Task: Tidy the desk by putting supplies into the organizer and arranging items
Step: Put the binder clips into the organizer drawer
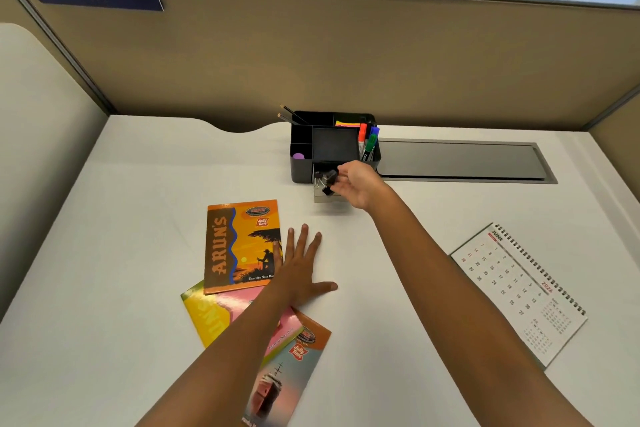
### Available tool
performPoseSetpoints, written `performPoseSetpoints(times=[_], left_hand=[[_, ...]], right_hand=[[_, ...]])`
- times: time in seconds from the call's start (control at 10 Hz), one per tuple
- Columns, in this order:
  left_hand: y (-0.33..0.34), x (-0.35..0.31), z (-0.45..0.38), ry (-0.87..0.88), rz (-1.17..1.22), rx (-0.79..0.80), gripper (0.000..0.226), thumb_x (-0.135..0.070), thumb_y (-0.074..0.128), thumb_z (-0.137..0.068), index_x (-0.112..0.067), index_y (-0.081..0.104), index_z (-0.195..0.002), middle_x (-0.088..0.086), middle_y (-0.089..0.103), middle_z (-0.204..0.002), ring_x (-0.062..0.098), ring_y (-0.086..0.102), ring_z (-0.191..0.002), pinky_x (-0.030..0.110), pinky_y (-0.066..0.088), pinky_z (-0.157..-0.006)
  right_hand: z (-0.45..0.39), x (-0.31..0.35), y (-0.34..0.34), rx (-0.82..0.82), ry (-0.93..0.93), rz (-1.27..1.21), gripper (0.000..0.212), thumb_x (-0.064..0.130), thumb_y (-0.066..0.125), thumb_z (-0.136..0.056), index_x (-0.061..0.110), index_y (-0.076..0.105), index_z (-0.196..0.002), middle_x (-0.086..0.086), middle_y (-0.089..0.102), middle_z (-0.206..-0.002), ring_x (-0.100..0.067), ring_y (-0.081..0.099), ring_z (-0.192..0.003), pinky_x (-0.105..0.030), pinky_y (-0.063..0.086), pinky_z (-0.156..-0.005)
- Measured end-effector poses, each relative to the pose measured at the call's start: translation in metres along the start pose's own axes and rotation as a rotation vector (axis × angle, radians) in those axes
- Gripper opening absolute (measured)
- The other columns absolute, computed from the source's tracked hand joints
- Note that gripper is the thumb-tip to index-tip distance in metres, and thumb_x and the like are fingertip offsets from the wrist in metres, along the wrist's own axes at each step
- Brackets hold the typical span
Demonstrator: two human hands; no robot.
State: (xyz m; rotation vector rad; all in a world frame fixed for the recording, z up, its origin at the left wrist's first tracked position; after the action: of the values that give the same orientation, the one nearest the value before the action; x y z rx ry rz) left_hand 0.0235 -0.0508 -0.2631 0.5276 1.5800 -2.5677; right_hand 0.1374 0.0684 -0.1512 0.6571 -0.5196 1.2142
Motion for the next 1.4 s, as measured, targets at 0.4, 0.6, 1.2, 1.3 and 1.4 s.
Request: performPoseSetpoints(times=[0.4, 0.6, 1.2, 1.3, 1.4], left_hand=[[0.001, 0.0, 0.0, -0.015, -0.002, 0.02, 0.114, -0.08, 0.05, -0.075, -0.029, -0.017, -0.153, 0.002, -0.035, -0.156, 0.029, -0.037, -0.141, 0.058, -0.019, -0.11], [0.001, -0.001, -0.001, -0.021, -0.025, 0.021, 0.113, -0.082, 0.047, -0.075, -0.03, -0.016, -0.153, 0.002, -0.034, -0.156, 0.03, -0.035, -0.142, 0.059, -0.018, -0.111], [-0.001, -0.002, 0.0, -0.028, -0.032, 0.028, 0.113, -0.082, 0.047, -0.075, -0.03, -0.017, -0.152, 0.002, -0.034, -0.156, 0.03, -0.035, -0.142, 0.059, -0.018, -0.111], [-0.001, -0.002, 0.001, -0.028, -0.032, 0.027, 0.113, -0.082, 0.047, -0.075, -0.03, -0.017, -0.152, 0.002, -0.034, -0.156, 0.03, -0.035, -0.142, 0.059, -0.018, -0.111], [-0.001, -0.002, 0.001, -0.032, -0.031, 0.028, 0.113, -0.082, 0.047, -0.075, -0.03, -0.017, -0.153, 0.002, -0.034, -0.156, 0.03, -0.036, -0.141, 0.059, -0.018, -0.111]], right_hand=[[0.017, 0.01, -0.032, -0.22, -0.566, 0.671, 0.029, 0.009, 0.057, -0.095, 0.01, 0.061, -0.124, -0.008, 0.063, -0.122, -0.019, 0.06, -0.107, -0.023, 0.048, -0.084], [0.017, -0.01, 0.0, -0.155, -0.804, 1.224, 0.039, 0.007, 0.058, -0.094, 0.015, 0.056, -0.132, -0.006, 0.054, -0.133, -0.023, 0.046, -0.124, -0.033, 0.046, -0.1], [-0.003, -0.004, 0.012, -0.216, -0.872, 1.473, 0.038, 0.019, 0.051, -0.098, 0.024, 0.053, -0.136, -0.007, 0.048, -0.135, -0.025, 0.04, -0.125, -0.035, 0.037, -0.102], [-0.006, -0.007, 0.004, -0.223, -0.847, 1.469, 0.036, 0.02, 0.051, -0.099, 0.023, 0.055, -0.135, -0.006, 0.048, -0.136, -0.025, 0.04, -0.126, -0.035, 0.038, -0.103], [-0.005, -0.01, 0.003, -0.194, -0.873, 1.432, 0.037, 0.03, 0.053, -0.098, 0.023, 0.056, -0.134, -0.003, 0.049, -0.137, -0.023, 0.04, -0.127, -0.038, 0.038, -0.106]])
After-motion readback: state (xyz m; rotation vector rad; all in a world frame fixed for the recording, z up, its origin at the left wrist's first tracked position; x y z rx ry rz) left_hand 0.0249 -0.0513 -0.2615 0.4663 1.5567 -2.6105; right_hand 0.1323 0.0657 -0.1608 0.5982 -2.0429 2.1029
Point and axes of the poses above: each hand's wrist, its own z-axis away from the middle knuckle, its own y-axis out of the palm, x = y × z, the point moved 8 cm from there along -z, towards the middle knuckle
